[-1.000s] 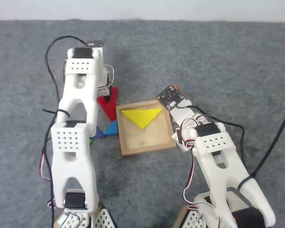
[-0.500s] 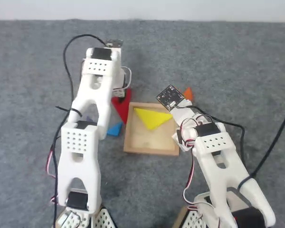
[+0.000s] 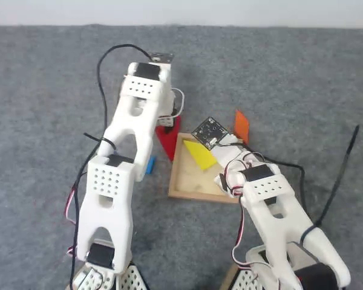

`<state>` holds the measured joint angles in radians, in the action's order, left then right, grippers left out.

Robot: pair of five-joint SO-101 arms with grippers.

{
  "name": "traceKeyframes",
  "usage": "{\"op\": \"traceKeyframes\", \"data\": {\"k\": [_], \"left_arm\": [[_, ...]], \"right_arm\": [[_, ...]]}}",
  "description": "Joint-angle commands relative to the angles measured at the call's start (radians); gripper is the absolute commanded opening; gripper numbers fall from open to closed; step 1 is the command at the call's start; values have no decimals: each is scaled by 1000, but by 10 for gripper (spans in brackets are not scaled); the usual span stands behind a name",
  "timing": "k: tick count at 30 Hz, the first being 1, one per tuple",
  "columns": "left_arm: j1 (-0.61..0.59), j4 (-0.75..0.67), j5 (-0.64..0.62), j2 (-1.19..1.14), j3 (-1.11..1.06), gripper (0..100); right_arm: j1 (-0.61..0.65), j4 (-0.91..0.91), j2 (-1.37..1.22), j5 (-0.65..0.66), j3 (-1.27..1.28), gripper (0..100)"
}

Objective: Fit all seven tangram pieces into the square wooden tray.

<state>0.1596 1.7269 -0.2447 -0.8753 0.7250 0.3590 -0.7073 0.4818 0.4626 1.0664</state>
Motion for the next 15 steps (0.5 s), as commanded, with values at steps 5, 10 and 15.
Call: {"op": "traceKeyframes", "data": {"k": [5, 10, 15], "left_arm": [[112, 26, -15, 14, 5, 82], [149, 26, -15, 14, 5, 81], [235, 15, -25, 14, 5, 81]], "right_arm": [[-174, 77, 51, -166, -38, 9], [-173, 79, 38, -193, -38, 9], [-171, 82, -27, -269, -44, 9]]}}
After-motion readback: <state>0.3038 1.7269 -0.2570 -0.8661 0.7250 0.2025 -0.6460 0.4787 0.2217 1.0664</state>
